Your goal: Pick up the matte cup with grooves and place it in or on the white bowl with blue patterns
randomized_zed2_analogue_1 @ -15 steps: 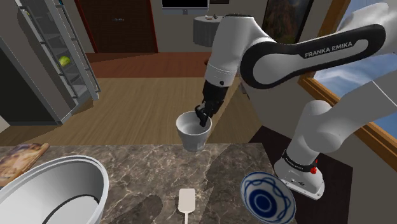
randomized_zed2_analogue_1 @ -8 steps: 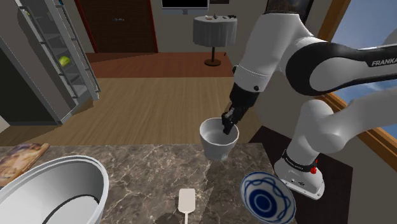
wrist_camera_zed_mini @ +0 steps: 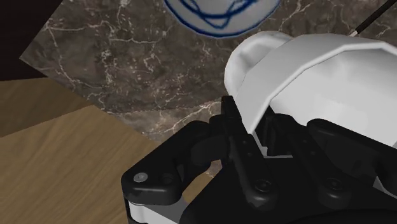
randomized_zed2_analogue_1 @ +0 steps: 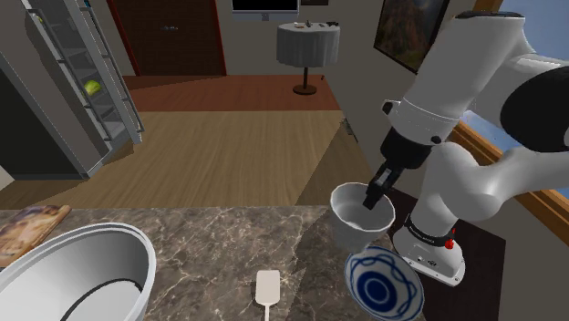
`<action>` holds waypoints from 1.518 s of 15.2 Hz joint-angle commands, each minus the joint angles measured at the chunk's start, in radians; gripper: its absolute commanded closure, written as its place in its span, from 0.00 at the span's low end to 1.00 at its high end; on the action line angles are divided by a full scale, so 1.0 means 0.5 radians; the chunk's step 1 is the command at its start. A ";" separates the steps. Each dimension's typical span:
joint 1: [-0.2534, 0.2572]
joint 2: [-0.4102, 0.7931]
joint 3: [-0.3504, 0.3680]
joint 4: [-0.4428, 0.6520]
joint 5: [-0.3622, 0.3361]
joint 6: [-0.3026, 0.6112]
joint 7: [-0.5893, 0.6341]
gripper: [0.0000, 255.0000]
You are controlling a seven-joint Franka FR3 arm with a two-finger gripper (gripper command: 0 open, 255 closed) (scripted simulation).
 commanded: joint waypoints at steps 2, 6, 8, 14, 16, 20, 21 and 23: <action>0.109 -0.202 0.040 -0.017 0.050 -0.169 0.134 1.00; 0.238 -0.411 0.097 -0.003 0.114 -0.370 0.305 1.00; 0.256 -0.438 0.123 -0.062 0.138 -0.338 0.305 1.00; 0.312 -0.512 0.211 -0.234 0.223 -0.244 0.308 1.00; 0.333 -0.533 0.244 -0.289 0.254 -0.211 0.309 1.00; 0.378 -0.571 0.316 -0.398 0.322 -0.145 0.314 1.00; 0.390 -0.579 0.335 -0.424 0.340 -0.128 0.316 1.00; 0.415 -0.594 0.375 -0.476 0.378 -0.094 0.320 1.00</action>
